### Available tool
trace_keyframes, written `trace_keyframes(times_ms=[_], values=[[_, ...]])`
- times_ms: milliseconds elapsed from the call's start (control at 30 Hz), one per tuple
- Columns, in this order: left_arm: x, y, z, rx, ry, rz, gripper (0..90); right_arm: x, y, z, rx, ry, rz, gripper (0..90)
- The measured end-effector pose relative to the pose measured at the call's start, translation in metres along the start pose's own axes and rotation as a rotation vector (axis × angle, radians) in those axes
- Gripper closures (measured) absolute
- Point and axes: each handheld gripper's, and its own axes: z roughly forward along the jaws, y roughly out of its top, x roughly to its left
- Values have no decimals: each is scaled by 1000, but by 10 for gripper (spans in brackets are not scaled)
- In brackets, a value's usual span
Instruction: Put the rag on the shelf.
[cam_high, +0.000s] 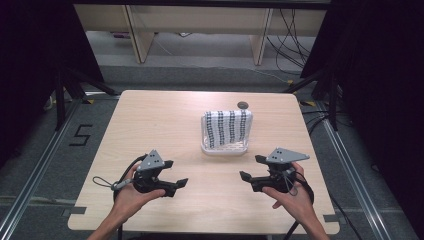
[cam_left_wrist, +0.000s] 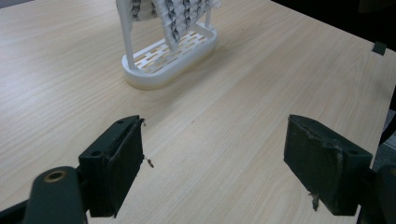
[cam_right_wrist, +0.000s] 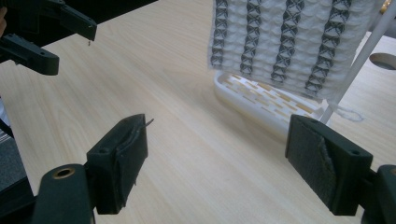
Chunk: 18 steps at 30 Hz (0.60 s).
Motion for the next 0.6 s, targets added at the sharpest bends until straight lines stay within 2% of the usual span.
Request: trace_keyframes(times_ms=[33,100,133,167,200,267,300,367,400,467,500,600], values=[[0,-1,0,-2,5,-3,192,2,-1,0,0,2,13,222],[1,-4,-1,8,9,0,191,0,-3,0,-1,-2,-17,222],[1,-6,0,-5,3,-1,191,1,-4,1,-6,14,-3,222],[2,-7,-1,17,10,5,191,4,-4,0,15,12,24,222],[2,-9,0,15,16,7,190,3,-5,0,8,16,9,222],[2,-12,0,32,28,15,187,5,-8,-1,11,10,21,222],[3,-14,0,28,21,18,187,2,-9,0,-1,7,-18,222],[3,-17,1,22,16,13,187,3,-12,-1,6,23,11,222],[3,-19,1,18,17,6,187,4,-13,-2,10,9,10,221],[4,-21,0,20,15,2,187,4,-16,-1,10,17,19,221],[3,-22,0,14,20,-6,187,4,-17,-1,8,6,21,221],[4,-25,0,18,13,-3,187,3,-20,-1,12,10,7,220]])
